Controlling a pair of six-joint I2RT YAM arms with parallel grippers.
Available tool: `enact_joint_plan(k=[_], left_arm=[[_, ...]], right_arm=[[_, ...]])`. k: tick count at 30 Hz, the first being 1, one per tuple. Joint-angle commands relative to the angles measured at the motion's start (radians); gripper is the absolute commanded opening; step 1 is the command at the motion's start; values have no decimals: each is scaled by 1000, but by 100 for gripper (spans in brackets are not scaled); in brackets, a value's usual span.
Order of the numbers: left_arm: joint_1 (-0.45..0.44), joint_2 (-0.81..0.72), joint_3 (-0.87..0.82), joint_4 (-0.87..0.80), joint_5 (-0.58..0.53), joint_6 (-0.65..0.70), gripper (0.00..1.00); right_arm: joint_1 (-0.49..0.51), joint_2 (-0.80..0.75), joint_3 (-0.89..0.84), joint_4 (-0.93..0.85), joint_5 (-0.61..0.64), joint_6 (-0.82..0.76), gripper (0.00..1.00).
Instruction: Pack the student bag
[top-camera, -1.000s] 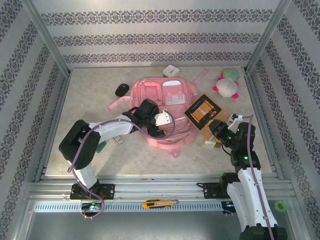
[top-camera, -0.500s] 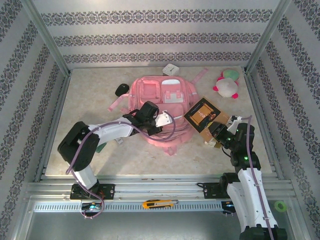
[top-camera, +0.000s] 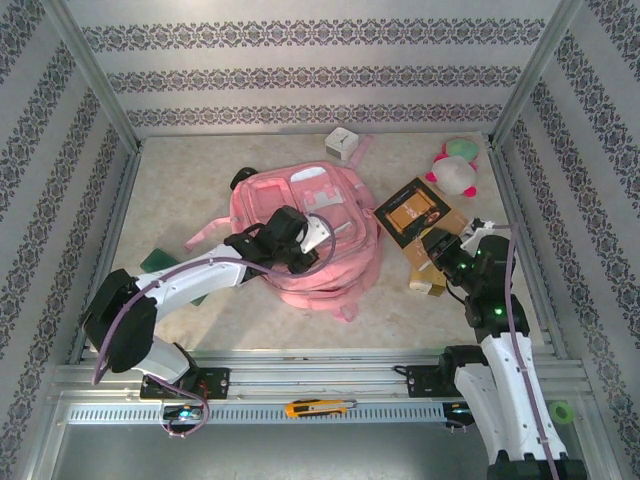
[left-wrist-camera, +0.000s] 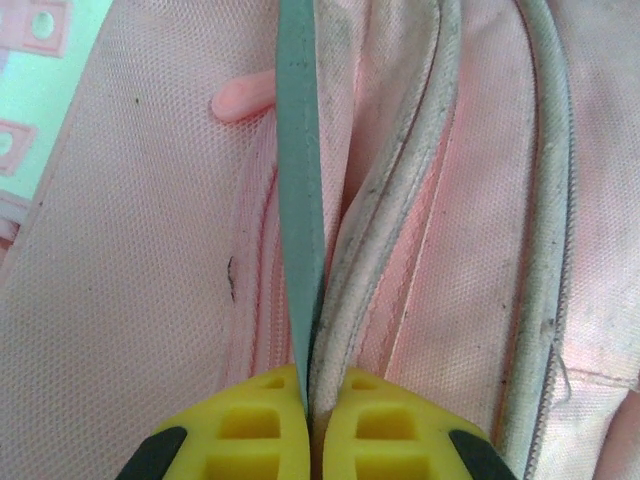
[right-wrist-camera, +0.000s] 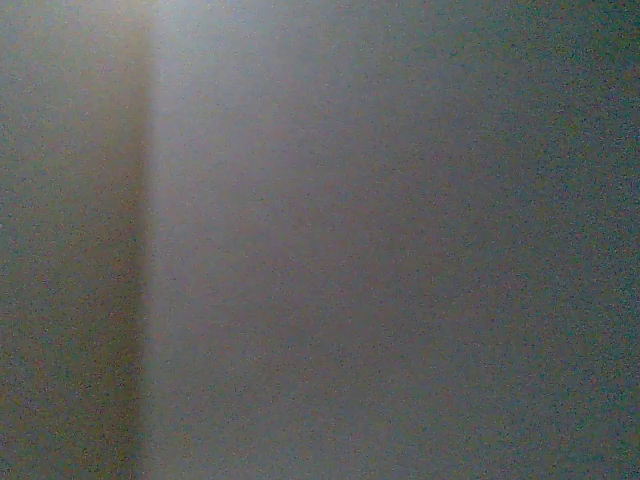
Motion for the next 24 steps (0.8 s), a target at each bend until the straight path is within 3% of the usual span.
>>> enact_joint_plan(k=[1,8,17,19,24], left_arm=[[0,-15,93,-10,-8,-135,0],[84,10,215,-22,15,-353,0],[163,51,370,-90,109,-462,0],[168,52,380,-83,130,-458,0],[183,61,399,-67,223,-455,0]], right_arm=[[35,-46,105,11,114,29,0],[36,-113,163,-227,294,128,0],[52,-85,155,-390,236,88,0],[66,-74,129,-349,191,117,0],[154,-22,12,26,28,236,0]])
